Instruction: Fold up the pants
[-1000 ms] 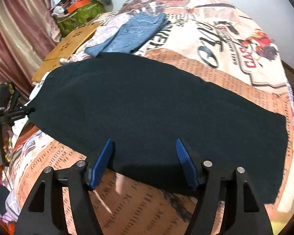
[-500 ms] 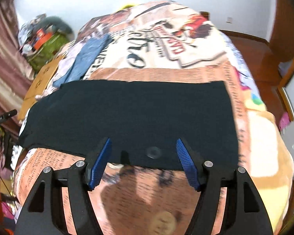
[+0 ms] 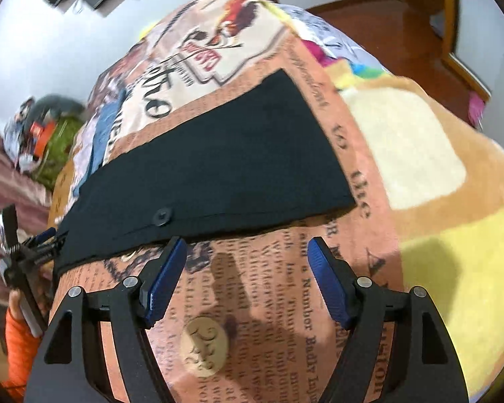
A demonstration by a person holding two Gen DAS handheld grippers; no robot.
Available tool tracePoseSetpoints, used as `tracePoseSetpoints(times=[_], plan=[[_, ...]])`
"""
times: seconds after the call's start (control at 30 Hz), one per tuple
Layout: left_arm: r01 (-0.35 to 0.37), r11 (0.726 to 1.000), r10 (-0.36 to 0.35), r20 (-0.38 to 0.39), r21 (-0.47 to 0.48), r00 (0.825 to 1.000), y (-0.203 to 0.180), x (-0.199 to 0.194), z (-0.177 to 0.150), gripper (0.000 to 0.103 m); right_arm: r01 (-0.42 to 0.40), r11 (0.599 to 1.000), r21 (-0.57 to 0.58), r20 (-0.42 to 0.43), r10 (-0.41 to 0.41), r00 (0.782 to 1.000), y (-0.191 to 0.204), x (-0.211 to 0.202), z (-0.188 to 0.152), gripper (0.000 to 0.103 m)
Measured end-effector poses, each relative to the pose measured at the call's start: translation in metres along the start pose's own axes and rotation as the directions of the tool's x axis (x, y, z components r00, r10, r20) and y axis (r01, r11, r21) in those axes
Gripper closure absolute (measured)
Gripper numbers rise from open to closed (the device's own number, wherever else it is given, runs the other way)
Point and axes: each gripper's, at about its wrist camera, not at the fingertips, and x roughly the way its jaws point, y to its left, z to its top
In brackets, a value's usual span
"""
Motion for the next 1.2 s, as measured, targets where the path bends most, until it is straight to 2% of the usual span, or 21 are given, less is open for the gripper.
tracePoseSetpoints(times=[0.13, 0.17, 0.23, 0.4, 0.5, 0.6, 0.67, 0.7, 0.77, 0.87, 1.03, 1.2], plan=[[0.027, 0.999, -0.027, -0.007, -0.018, 1.000, -0.008, 0.007, 0.014, 0.009, -0.029, 0.997, 0.071, 0.000, 0.029, 1.000, -0.013, 0.007, 0.004, 0.032], [0.079, 0.997, -0.079, -0.014, -0.026, 0.997, -0.009, 0.010, 0.018, 0.009, -0.033, 0.996, 0.085, 0.000, 0.033, 0.999, -0.016, 0.009, 0.004, 0.032], [0.133, 0.990, -0.135, -0.029, -0.055, 0.990, -0.013, 0.012, 0.021, 0.009, -0.036, 0.993, 0.112, -0.003, 0.037, 0.999, -0.021, 0.017, 0.005, 0.032], [0.179, 0.982, -0.181, -0.029, -0.062, 0.983, -0.030, 0.019, 0.032, 0.009, -0.055, 0.992, 0.111, 0.051, 0.050, 0.997, -0.026, 0.021, 0.010, 0.032], [0.233, 0.969, -0.238, -0.053, -0.076, 0.970, -0.039, 0.025, 0.040, 0.009, -0.054, 0.992, 0.112, 0.074, 0.046, 0.996, -0.029, 0.022, 0.015, 0.033], [0.271, 0.959, -0.277, -0.068, -0.085, 0.959, -0.048, 0.028, 0.046, 0.009, -0.025, 0.992, 0.120, 0.098, 0.013, 0.995, -0.034, 0.021, 0.020, 0.049], [0.293, 0.952, -0.300, -0.076, -0.090, 0.951, -0.055, 0.031, 0.049, 0.008, -0.017, 0.990, 0.137, 0.112, 0.002, 0.994, -0.040, 0.021, 0.024, 0.065], [0.297, 0.951, -0.304, -0.077, -0.089, 0.949, -0.057, 0.032, 0.049, 0.008, -0.012, 0.990, 0.141, 0.115, -0.004, 0.993, -0.041, 0.022, 0.026, 0.069], [0.299, 0.951, -0.306, -0.079, -0.083, 0.949, -0.062, 0.032, 0.051, 0.008, -0.015, 0.989, 0.147, 0.122, -0.003, 0.993, -0.045, 0.023, 0.030, 0.085], [0.300, 0.951, -0.305, -0.082, -0.068, 0.949, -0.068, 0.030, 0.053, 0.008, -0.031, 0.991, 0.130, 0.144, 0.012, 0.989, -0.045, 0.018, 0.032, 0.092], [0.306, 0.949, -0.311, -0.064, -0.077, 0.948, -0.067, 0.018, 0.055, 0.008, -0.029, 0.998, 0.051, 0.218, 0.017, 0.976, -0.028, -0.003, 0.036, 0.094], [0.321, 0.941, -0.322, 0.002, -0.105, 0.947, -0.051, -0.010, 0.056, 0.008, -0.038, 0.999, -0.009, 0.274, 0.039, 0.961, -0.004, -0.024, 0.046, 0.094]])
